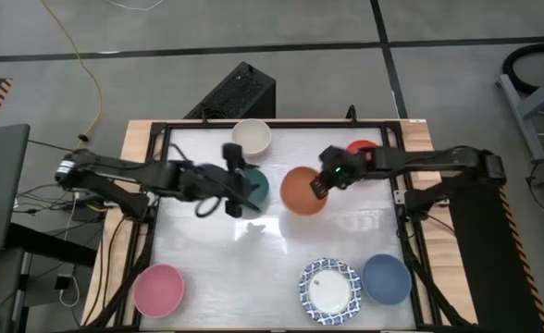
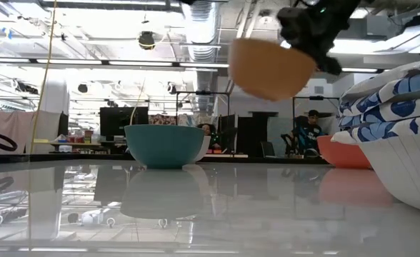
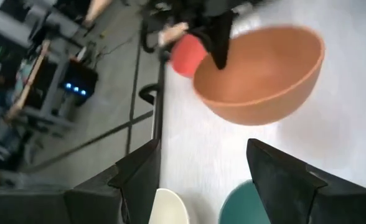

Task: Nest bowls inside each other
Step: Stack the light orange bowl on top of the blue patterned bowl

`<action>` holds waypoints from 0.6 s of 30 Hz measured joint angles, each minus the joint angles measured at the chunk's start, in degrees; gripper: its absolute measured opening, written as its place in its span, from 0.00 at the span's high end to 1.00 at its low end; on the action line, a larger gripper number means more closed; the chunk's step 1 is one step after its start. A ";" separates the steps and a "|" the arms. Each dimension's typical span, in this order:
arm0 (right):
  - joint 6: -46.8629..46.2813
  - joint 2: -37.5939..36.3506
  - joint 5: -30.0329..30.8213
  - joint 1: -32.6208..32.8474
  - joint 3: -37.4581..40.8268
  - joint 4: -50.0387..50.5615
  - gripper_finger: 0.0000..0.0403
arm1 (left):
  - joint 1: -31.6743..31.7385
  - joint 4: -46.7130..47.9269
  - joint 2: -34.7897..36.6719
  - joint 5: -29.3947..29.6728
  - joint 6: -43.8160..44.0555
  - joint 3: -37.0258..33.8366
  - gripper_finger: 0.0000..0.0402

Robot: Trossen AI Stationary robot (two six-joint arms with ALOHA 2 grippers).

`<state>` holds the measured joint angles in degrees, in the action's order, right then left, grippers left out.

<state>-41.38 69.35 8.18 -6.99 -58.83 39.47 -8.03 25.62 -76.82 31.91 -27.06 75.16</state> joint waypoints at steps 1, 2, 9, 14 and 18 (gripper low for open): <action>0.43 -1.62 -0.53 -0.62 0.00 1.26 0.98 | 0.16 0.14 1.32 -0.07 1.95 0.00 0.43; 0.81 -3.15 -1.11 -1.16 0.00 2.52 0.98 | 0.30 0.36 2.40 -0.16 3.76 0.00 0.43; -1.39 -10.79 -5.18 2.58 0.00 5.95 0.98 | 0.41 0.31 9.03 -0.42 11.26 0.00 0.43; -3.14 -11.39 -5.46 12.92 0.00 3.72 0.98 | 0.44 0.18 13.65 -6.01 17.11 -0.04 0.43; -1.87 -9.95 -5.48 22.65 0.00 -1.63 0.98 | 0.39 0.63 16.40 -9.28 21.01 -0.04 0.43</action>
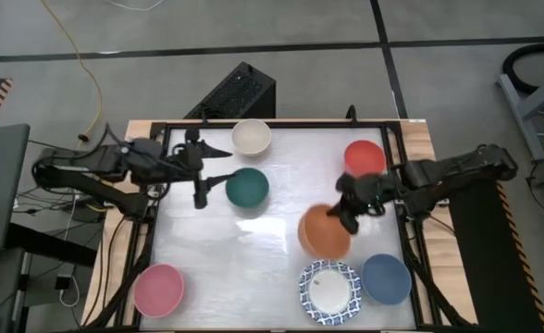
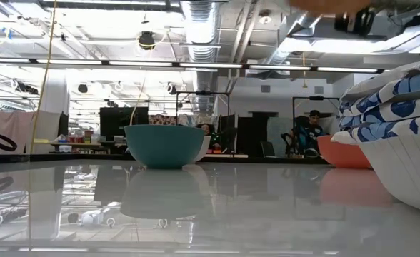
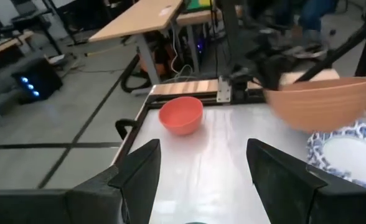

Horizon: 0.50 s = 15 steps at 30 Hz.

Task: Nest bowls inside each other
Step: Stack the light orange bowl on top of the blue patterned bowl

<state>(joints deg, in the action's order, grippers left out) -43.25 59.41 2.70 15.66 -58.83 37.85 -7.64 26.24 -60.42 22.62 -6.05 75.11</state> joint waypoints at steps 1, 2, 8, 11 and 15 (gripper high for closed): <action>-0.21 0.40 0.00 1.79 0.00 -1.35 0.98 | 0.00 0.20 0.51 0.04 0.81 0.00 0.43; -0.67 1.08 -0.04 3.64 0.00 -2.55 0.98 | 0.00 0.54 1.06 0.10 1.28 0.00 0.43; -5.62 6.37 -0.02 10.71 -0.04 -5.17 0.98 | -0.02 1.87 2.98 0.12 2.21 0.00 0.43; -8.93 9.09 -1.11 12.84 -0.04 -5.12 0.98 | -0.02 1.85 3.28 0.14 2.23 0.00 0.43; -12.78 11.99 -1.39 15.98 -0.04 -5.03 0.98 | -0.02 2.98 3.25 0.14 2.25 0.00 0.43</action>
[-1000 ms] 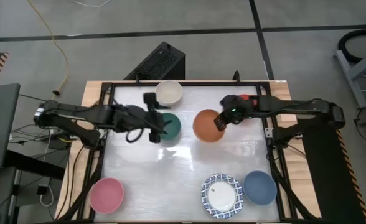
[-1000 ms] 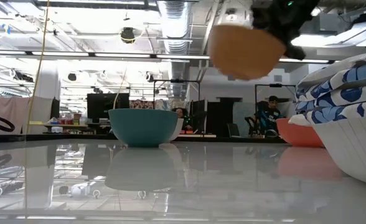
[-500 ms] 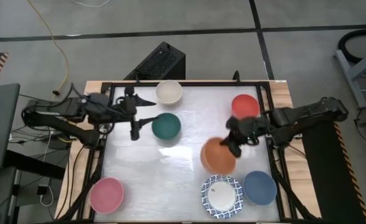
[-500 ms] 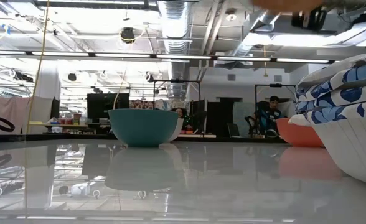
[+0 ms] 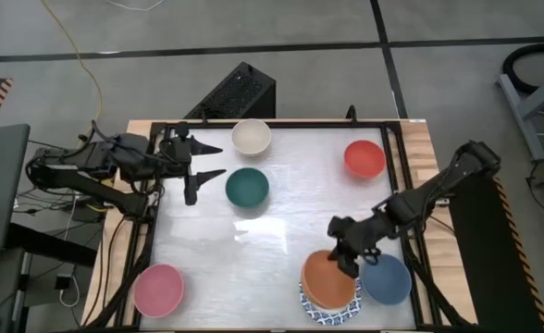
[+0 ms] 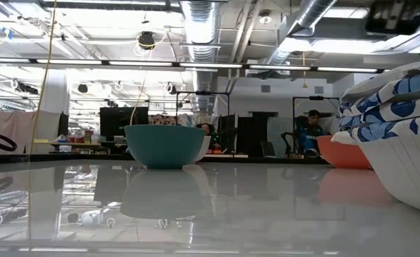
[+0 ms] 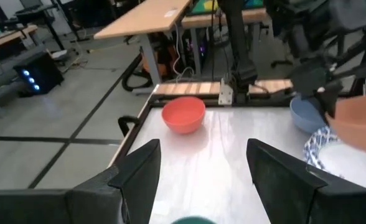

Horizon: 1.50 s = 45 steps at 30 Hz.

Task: Nest bowls inside each other
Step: Stack the light orange bowl on top of the blue patterned bowl

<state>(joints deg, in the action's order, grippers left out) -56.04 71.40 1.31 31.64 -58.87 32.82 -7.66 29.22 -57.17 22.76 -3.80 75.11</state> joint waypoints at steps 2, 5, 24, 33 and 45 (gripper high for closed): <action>-1.52 0.99 -0.04 1.34 0.00 0.35 0.98 | 0.00 1.60 -0.02 0.00 0.13 0.00 0.43; -4.45 2.25 -0.08 2.42 0.00 2.48 0.98 | 0.00 3.49 -0.15 0.01 0.80 0.00 0.43; -7.09 12.39 -4.31 2.46 0.04 7.47 0.97 | 0.00 4.97 -0.13 0.11 -1.51 0.00 0.43; -6.41 12.91 -1.37 2.29 0.04 8.85 0.97 | 0.00 6.61 -0.13 0.46 -1.17 0.00 0.43; -5.61 15.95 -1.37 2.34 0.02 8.13 0.97 | -0.02 6.57 -0.13 0.52 -1.31 0.00 0.43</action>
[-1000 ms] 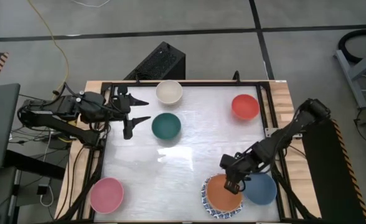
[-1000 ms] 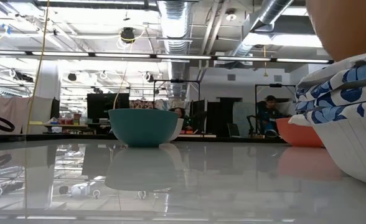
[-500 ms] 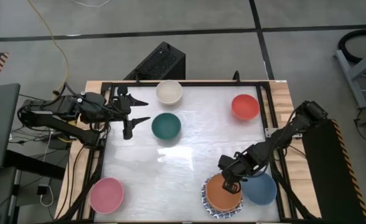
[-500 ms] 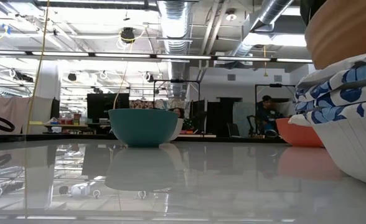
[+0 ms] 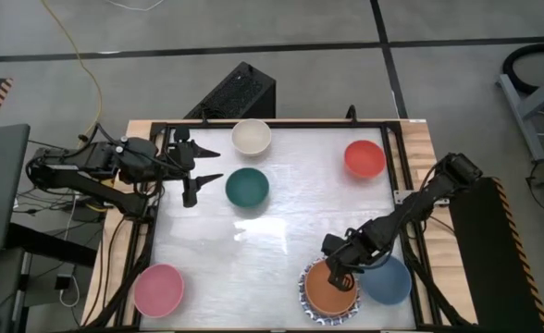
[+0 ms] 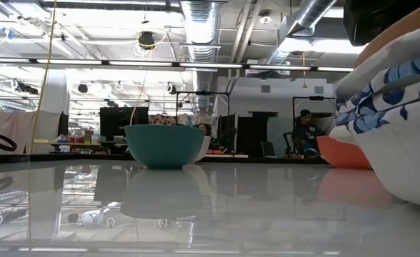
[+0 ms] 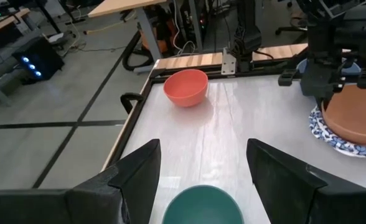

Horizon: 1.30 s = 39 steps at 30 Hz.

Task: Nest bowls inside each other
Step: Stack the light orange bowl on top of the blue patterned bowl, then stack the pink bowl on top of the light orange bowl

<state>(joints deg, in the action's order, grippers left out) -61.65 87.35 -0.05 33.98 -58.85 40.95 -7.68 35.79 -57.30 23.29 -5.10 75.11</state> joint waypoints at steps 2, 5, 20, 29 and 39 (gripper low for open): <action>0.09 0.01 0.00 0.00 0.00 0.04 0.97 | 0.02 -0.02 0.00 0.00 0.00 0.00 0.43; 0.22 0.02 0.03 0.30 0.00 -0.01 0.94 | 0.02 -0.02 0.00 0.00 -0.02 0.00 0.43; 2.16 -1.02 -1.21 0.50 0.02 -2.38 0.57 | 0.02 -0.04 0.00 0.04 -0.04 0.00 0.43; 3.99 -2.24 -1.40 0.50 0.02 -2.68 0.49 | -0.03 4.39 0.00 4.12 1.90 0.00 0.43; 4.76 -3.10 -1.07 0.49 -0.07 -2.69 0.49 | -0.07 23.07 -0.64 -2.55 17.10 0.02 0.43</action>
<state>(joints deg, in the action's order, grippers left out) -56.88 84.25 -1.13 34.47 -58.92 38.26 -7.75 58.86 -57.93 20.74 12.00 75.13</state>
